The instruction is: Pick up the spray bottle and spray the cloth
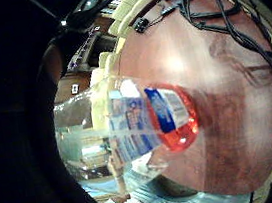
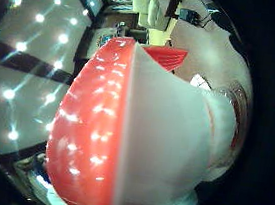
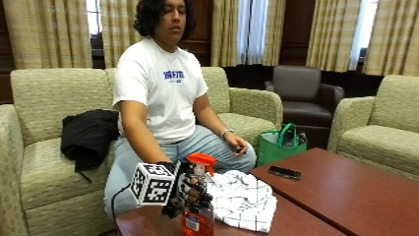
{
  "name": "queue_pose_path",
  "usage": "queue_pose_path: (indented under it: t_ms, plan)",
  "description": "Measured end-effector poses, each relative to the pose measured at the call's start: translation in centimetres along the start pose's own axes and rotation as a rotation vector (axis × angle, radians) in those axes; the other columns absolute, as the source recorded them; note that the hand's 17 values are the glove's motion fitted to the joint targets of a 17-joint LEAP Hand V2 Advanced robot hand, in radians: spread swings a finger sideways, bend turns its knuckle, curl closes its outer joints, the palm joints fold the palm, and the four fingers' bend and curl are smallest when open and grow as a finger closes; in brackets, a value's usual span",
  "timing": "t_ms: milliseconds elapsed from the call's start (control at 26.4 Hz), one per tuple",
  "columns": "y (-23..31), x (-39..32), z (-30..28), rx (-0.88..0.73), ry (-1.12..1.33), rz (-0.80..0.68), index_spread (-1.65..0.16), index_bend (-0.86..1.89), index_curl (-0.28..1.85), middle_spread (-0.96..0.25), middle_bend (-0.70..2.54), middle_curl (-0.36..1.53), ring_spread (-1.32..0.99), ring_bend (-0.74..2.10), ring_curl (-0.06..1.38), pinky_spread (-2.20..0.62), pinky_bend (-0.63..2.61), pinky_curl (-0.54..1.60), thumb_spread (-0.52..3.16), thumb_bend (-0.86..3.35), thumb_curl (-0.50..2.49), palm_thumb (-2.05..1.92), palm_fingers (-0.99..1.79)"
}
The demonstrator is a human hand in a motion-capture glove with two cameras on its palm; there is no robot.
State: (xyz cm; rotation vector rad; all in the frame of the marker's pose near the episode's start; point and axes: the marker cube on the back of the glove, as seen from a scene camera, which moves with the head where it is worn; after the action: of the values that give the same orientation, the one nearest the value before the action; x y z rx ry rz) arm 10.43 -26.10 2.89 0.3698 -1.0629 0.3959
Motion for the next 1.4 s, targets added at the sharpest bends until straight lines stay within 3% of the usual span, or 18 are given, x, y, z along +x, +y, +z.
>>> queue_pose_path:
  t_ms: [909,1250,1325,1401]
  plan:
    - [-4.6,-0.8,3.4,0.013,-0.071,-0.019,-0.41,0.09,0.11,-0.27,0.25,0.36,-0.24,0.69,0.37,0.05,0.51,0.37,0.81,-0.04,0.34,0.51,0.40]
    - [-4.9,-1.1,3.7,0.104,-0.026,-0.063,-0.36,0.19,0.16,-0.24,0.11,0.32,-0.21,0.88,0.39,-0.07,0.56,0.35,0.98,0.07,0.39,0.72,0.94]
    - [-4.9,-1.2,3.8,0.116,-0.026,-0.076,-0.34,0.31,0.21,-0.23,0.14,0.32,-0.20,0.78,0.37,-0.11,0.53,0.34,0.95,0.08,0.41,0.78,1.09]
    - [-4.9,-1.3,3.8,0.127,-0.025,-0.089,-0.32,0.34,0.25,-0.21,0.42,0.42,-0.20,0.68,0.37,-0.15,0.44,0.34,0.89,0.08,0.44,0.82,1.30]
